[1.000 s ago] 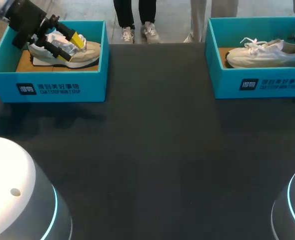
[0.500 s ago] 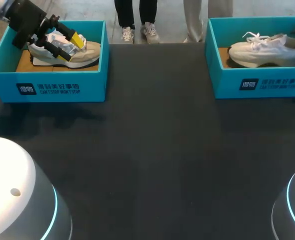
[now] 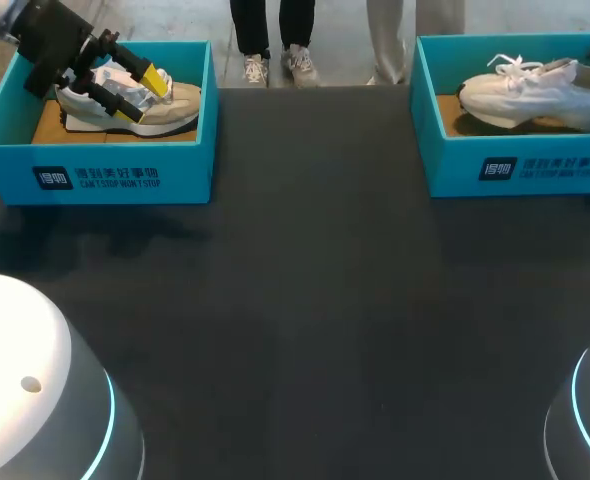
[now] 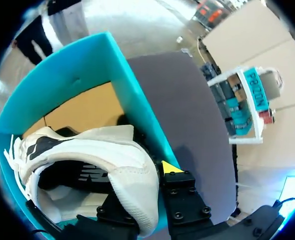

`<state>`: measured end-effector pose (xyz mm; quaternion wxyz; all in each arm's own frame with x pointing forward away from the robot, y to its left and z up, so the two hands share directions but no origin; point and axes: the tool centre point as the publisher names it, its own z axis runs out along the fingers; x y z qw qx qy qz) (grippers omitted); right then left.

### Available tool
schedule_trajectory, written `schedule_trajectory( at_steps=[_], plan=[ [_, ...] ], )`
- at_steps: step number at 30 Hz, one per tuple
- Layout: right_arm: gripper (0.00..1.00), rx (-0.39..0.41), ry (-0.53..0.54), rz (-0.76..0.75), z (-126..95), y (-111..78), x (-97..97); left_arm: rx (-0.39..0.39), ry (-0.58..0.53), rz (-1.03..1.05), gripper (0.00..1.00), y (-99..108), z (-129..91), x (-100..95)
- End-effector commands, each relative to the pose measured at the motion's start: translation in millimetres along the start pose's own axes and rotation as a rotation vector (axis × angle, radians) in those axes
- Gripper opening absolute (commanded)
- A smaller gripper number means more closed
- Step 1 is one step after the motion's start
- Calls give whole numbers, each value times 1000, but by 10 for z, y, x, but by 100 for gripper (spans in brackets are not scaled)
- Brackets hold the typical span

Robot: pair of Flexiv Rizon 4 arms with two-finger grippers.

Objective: Take the shoe out of the shoebox, open the shoe tongue, remove and reinsert the insole, then place the shoe into the shoebox

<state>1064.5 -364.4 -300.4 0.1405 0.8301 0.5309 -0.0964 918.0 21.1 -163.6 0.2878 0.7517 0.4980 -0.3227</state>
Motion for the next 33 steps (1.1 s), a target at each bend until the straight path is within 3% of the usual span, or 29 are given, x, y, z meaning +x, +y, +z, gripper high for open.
schedule_trajectory(
  at_steps=[1, 10, 33],
  plan=[
    [0, -85, -16, -62, -74, -211, -40, 0, 3, 0, 100, -4, -3, -3],
    [0, -81, -25, -64, -66, -306, -100, 0, 3, 0, 100, -4, -3, -3],
    [0, -74, -14, -163, -32, -527, -44, 0, 3, 0, 100, -4, -3, -3]
  ],
)
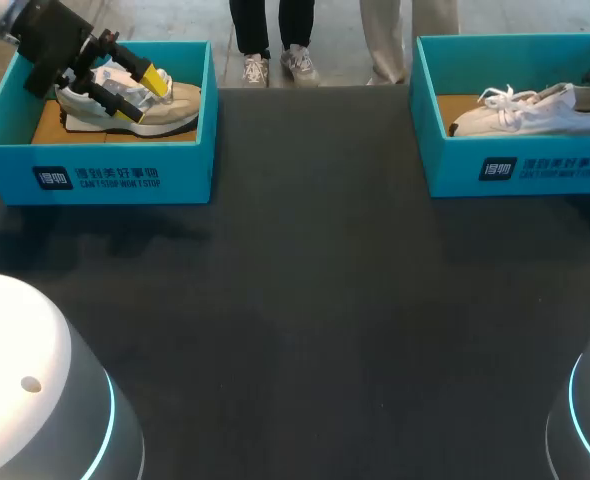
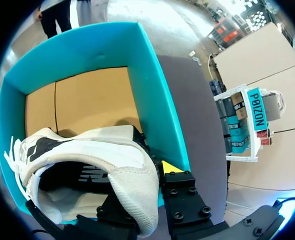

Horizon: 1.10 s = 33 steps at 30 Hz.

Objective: Take the shoe out of the shoebox, open the shoe tongue, remove and reinsert the insole, then place the shoe into the shoebox

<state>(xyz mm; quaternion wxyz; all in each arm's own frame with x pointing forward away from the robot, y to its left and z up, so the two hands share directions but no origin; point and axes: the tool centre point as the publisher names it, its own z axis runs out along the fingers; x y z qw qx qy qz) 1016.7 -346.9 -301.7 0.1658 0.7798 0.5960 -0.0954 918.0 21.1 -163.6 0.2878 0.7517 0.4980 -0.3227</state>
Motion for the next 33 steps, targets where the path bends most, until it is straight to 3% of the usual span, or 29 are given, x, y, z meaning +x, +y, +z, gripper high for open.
schedule_trajectory(
  at_steps=[1, 33],
  plan=[
    [0, 0, 3, -12, 21, -28, 15, 0, 3, 0, 100, -4, -3, -3],
    [0, 80, -6, -27, 520, -85, 174, 0, 3, 0, 100, -4, -3, -3]
  ],
)
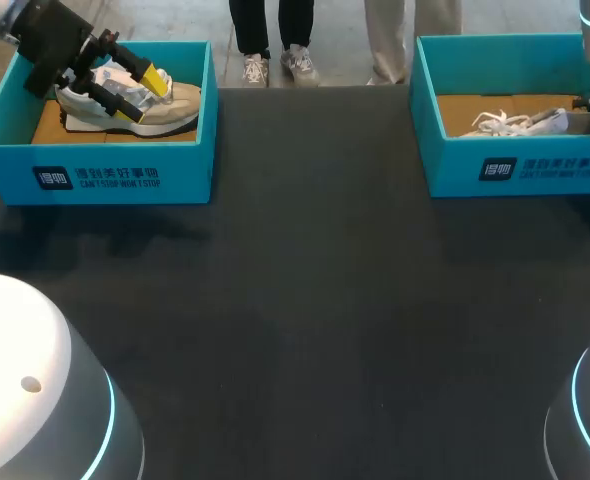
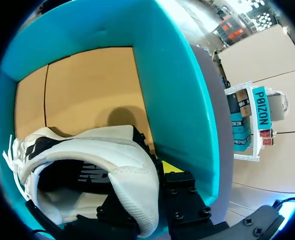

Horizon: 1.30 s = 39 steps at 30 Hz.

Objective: Take the shoe out of the shoebox, open the shoe tongue, remove and reinsert the insole, then place the shoe into the shoebox

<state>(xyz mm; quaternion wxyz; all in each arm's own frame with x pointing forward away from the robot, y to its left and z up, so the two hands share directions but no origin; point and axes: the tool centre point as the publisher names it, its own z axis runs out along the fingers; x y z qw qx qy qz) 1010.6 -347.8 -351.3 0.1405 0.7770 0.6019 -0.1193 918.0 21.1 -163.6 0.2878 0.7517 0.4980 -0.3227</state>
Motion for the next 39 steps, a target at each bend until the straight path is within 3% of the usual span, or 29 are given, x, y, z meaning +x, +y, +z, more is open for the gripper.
schedule_trajectory(
  at_steps=[1, 4, 8, 9, 21, 31, 35, 39],
  plan=[
    [0, 16, 0, 1, 74, 44, 24, 0, 3, 0, 100, -4, -2, -3],
    [0, 23, 0, 6, 107, 41, 20, 0, 3, 0, 100, -4, -2, -3],
    [33, 22, 2, 10, 78, 38, 5, 0, 3, 0, 100, -4, -2, -3],
    [35, 20, 3, 12, 65, 40, 0, 0, 3, 0, 100, -4, -2, -3],
    [38, -31, 23, 38, -209, 48, -74, 0, 3, 0, 100, -4, -2, -3],
    [42, -133, 103, 30, -733, 31, -158, 0, 3, 0, 100, -4, -2, -3],
    [44, -174, 175, -22, -957, -36, -121, 0, 3, 0, 100, -4, -2, -3],
    [44, -218, 175, -113, -1160, -136, -70, 0, 3, 0, 100, -4, -2, -3]
  ],
)
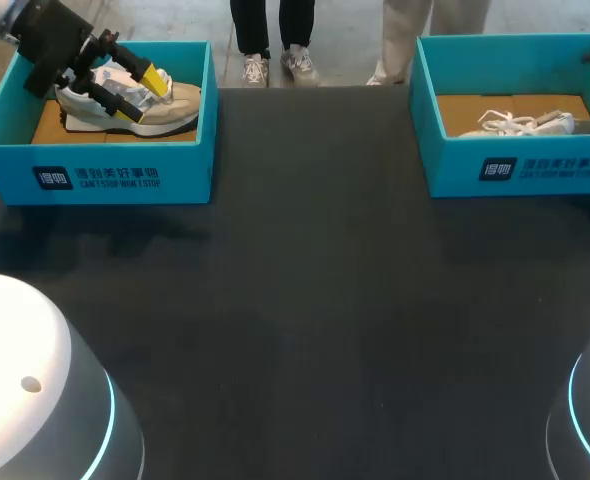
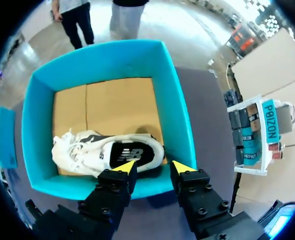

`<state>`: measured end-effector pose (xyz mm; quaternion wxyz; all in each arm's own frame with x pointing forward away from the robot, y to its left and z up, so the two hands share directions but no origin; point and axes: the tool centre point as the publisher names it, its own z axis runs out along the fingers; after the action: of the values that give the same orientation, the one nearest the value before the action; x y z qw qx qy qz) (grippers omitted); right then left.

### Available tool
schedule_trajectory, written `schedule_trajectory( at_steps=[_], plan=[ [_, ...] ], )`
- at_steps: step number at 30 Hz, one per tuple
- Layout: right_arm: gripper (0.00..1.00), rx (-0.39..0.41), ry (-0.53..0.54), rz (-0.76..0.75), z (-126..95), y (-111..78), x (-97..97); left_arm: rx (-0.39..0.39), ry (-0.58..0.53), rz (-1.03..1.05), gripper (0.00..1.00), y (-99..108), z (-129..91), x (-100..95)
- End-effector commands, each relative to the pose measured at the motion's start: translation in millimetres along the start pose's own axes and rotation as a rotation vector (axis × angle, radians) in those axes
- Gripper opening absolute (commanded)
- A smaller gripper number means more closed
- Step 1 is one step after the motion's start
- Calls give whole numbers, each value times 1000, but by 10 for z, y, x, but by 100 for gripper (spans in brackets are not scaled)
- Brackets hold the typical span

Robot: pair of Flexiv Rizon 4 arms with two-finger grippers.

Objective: Take the shoe out of the shoebox, open the shoe tongue, remove and reinsert the insole, then place the shoe into the shoebox

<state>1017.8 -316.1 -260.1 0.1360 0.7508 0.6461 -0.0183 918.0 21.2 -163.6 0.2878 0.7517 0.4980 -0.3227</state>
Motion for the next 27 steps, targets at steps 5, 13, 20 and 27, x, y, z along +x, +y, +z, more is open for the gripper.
schedule_trajectory(
  at_steps=[5, 13, 20, 27],
  plan=[
    [47, -91, 78, -130, -470, -292, 50, 0, 3, 0, 100, -4, -2, -3],
    [95, -128, 129, -370, -747, -572, 229, 0, 3, 0, 100, -4, -2, -3],
    [100, -143, 112, -444, -794, -626, 265, 0, 3, 0, 100, -4, -2, -3],
    [100, -143, 112, -444, -794, -626, 265, 0, 3, 0, 100, -4, -2, -3]
  ],
)
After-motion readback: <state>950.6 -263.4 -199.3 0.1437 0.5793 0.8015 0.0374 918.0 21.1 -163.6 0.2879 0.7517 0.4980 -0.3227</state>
